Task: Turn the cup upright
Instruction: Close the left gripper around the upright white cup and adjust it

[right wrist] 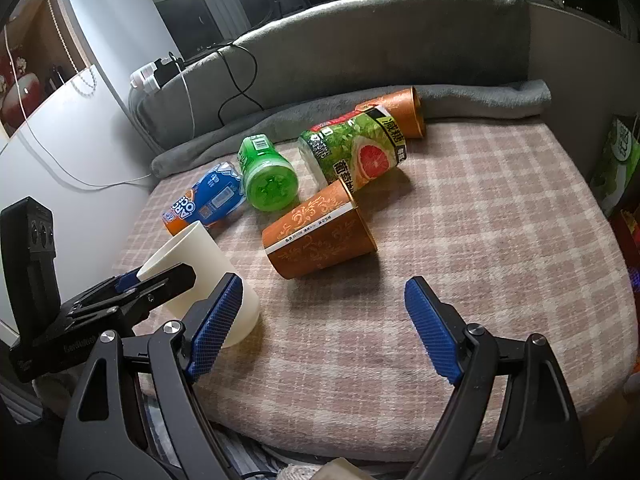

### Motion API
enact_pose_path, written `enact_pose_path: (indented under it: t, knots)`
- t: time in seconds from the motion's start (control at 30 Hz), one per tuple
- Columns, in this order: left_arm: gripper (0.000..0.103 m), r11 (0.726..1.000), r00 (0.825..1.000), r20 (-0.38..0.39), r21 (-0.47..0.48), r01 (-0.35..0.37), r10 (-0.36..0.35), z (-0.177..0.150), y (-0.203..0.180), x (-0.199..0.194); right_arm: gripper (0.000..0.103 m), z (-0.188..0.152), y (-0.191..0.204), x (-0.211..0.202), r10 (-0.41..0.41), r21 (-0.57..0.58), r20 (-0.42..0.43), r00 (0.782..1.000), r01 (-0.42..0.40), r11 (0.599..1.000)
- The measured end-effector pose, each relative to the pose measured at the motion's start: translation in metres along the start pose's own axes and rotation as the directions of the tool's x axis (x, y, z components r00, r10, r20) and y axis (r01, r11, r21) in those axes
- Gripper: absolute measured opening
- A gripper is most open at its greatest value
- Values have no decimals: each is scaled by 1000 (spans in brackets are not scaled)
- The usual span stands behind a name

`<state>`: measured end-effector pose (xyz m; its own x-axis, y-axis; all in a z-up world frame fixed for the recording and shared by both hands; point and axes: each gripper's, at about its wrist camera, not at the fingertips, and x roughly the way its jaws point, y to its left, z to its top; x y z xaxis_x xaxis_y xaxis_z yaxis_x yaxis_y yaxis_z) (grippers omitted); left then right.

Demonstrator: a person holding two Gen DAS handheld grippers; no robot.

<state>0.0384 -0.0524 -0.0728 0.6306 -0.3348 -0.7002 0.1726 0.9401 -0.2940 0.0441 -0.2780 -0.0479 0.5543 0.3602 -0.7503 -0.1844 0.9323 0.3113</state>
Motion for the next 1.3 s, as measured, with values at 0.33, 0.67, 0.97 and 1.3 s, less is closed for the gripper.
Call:
enact_pose_path:
  t: [0.33, 0.67, 0.97, 1.3]
  knots:
    - [74, 997, 1000, 20, 67, -23, 22, -7, -11, -2, 86, 0, -3, -1, -3, 7, 1, 1000, 3, 1000]
    - [74, 989, 999, 32, 140, -39, 35, -13, -23, -3, 86, 0, -3, -2, -2, 8, 2, 1000, 2, 1000]
    - [74, 987, 999, 26, 160, -22, 18, -17, -31, -6, 86, 0, -7, -6, -5, 8, 8, 1000, 5, 1000]
    - [74, 991, 1000, 2, 136, 8, -9, -17, -26, -7, 86, -1, -6, -7, -5, 6, 10, 1000, 5, 1000]
